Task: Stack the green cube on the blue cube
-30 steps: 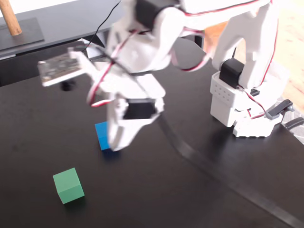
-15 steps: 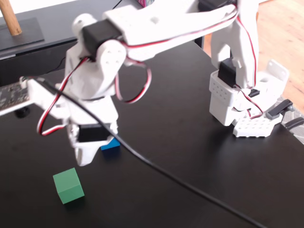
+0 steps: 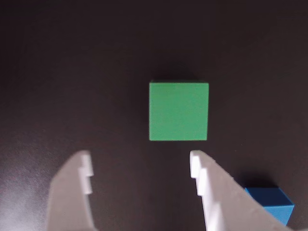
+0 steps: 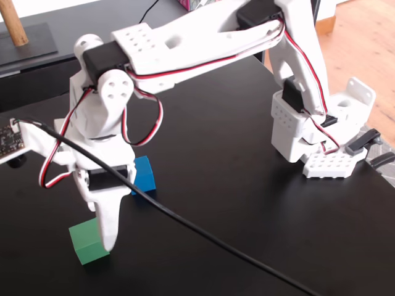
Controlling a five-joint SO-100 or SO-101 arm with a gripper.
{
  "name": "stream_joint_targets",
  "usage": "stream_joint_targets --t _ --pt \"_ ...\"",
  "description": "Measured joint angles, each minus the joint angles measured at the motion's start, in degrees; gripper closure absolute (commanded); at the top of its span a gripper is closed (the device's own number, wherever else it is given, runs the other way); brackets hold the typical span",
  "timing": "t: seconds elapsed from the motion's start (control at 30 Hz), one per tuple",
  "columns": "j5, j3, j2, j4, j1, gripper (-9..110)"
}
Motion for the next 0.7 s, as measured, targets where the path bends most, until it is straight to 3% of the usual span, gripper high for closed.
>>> stream_joint_targets --t 0.43,0.7 --pt "-1.8 -0.2 -5.7 -12.0 1.7 67" --pt "-3.5 -1.4 -7.4 -12.0 2.5 68"
